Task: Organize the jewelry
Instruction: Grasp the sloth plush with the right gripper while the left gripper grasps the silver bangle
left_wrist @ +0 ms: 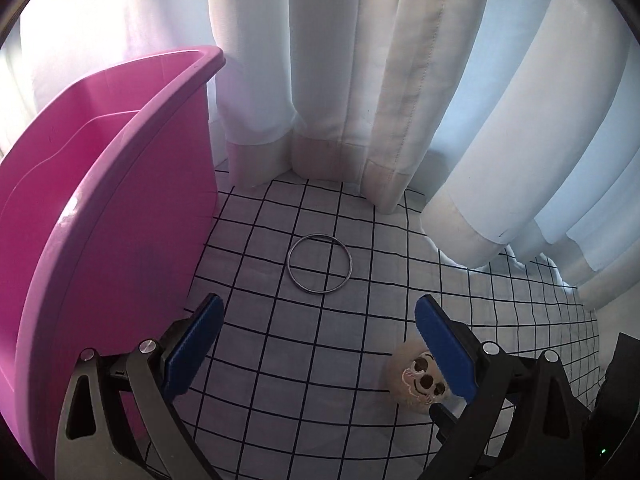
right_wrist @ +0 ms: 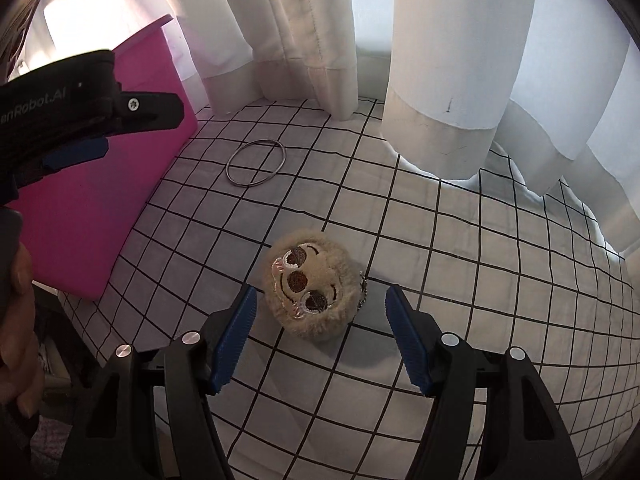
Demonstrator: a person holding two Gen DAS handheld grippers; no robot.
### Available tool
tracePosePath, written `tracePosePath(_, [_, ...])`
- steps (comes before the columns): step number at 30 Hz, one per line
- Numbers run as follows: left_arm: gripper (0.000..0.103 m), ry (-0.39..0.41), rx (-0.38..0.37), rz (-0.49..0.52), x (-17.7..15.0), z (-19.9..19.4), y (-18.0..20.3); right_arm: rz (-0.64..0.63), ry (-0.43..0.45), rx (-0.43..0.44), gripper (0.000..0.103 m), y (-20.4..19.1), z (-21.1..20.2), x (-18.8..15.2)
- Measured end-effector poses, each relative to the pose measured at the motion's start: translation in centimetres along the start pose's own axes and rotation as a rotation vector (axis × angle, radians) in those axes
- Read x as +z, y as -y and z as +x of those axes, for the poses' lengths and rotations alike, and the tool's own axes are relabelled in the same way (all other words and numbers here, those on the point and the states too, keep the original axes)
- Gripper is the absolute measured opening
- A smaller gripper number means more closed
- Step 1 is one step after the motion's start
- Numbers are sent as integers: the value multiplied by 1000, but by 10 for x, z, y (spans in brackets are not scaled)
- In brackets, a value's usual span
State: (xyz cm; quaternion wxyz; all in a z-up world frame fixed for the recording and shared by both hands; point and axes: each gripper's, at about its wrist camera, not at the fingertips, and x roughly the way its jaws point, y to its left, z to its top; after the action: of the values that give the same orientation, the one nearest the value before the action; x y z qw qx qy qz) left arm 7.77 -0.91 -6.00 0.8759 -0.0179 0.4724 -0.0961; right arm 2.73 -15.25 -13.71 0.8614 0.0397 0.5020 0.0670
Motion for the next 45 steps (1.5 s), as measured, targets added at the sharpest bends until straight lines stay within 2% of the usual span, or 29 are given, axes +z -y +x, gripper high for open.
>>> tracePosePath(7, [95,-50,27,-11,2,31,-8,22,-60,38,64,2,31,4])
tracePosePath(13, [95,-63,42,5,4,51,-8,0,-93,0,64,-3,49,7])
tracePosePath(17, [95,-82,44,10,5,68,-9,13,-105,4,64,-3,58,8])
tracePosePath(20, [95,-103,61,15,5,82,-11,17,-108,11,65,-3,61,8])
tracePosePath(26, [95,-104,48,13,12,97,-10,35,-107,27,66,0,66,6])
tracePosePath(29, [95,-118,62,43,14,109,-4,30,-98,19,70,-1,67,4])
tracePosePath(45, [97,-158,59,76,24,154,10,31,-84,2,70,-5,75,8])
